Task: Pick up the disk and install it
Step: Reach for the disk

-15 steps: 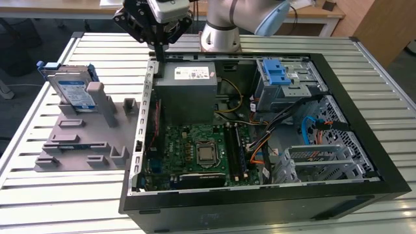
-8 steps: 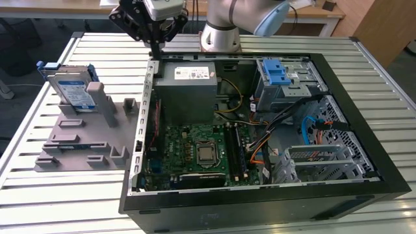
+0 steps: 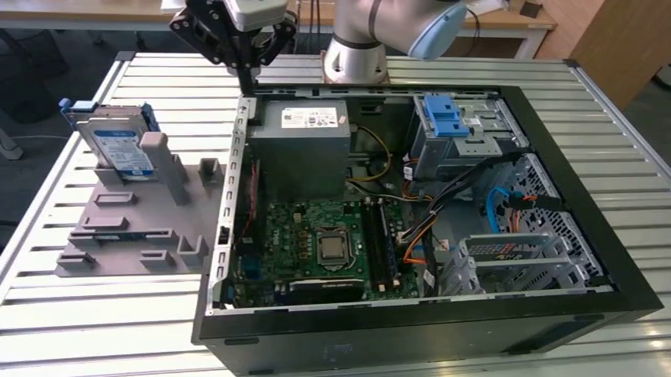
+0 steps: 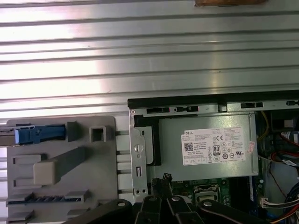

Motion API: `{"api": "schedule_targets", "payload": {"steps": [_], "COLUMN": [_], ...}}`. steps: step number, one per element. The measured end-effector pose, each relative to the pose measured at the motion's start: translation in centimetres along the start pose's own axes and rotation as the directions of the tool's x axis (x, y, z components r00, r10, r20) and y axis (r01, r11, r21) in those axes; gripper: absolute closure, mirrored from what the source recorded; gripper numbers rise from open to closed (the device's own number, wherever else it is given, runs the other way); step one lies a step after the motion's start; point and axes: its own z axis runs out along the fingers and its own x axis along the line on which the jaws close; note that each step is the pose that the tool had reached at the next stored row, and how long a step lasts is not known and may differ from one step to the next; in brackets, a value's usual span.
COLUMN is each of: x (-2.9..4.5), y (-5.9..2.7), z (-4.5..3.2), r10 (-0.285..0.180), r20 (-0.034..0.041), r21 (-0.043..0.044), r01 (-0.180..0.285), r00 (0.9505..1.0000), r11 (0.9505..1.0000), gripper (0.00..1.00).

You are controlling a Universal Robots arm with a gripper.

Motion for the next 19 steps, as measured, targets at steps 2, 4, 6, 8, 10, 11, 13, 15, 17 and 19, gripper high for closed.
{"api": "schedule_targets", "payload": {"steps": [2, 4, 6, 8, 10, 11, 13, 15, 17, 19], "x": [0.19, 0.34, 0.48, 0.62, 0.77, 0.85, 1.04, 1.23, 1.43, 1.64], "y": [0.02, 0.05, 0.07, 0.11, 0.2, 0.25, 0.35, 0.43, 0.5, 0.55], "z": [0.0, 0.0, 0.0, 0.01, 0.02, 0.02, 0.03, 0.03, 0.04, 0.04], "r10": [0.0, 0.0, 0.0, 0.0, 0.0, 0.0, 0.0, 0.0, 0.0, 0.0], "r20": [0.0, 0.0, 0.0, 0.0, 0.0, -0.0001, 0.0, -0.0001, 0.0, 0.0], "r21": [0.0, 0.0, 0.0, 0.0, 0.0, 0.0, 0.0, 0.0001, 0.0, 0.0], "r01": [0.0, 0.0, 0.0, 0.0, 0.0, 0.0, 0.0, 0.0, 0.0, 0.0], "r00": [1.0, 1.0, 1.0, 1.0, 1.0, 1.0, 1.0, 1.0, 1.0, 1.0], "r11": [1.0, 1.0, 1.0, 1.0, 1.0, 1.0, 1.0, 1.0, 1.0, 1.0], "gripper": [0.89, 0.89, 0.89, 0.89, 0.89, 0.89, 0.89, 0.89, 0.89, 0.89]}}
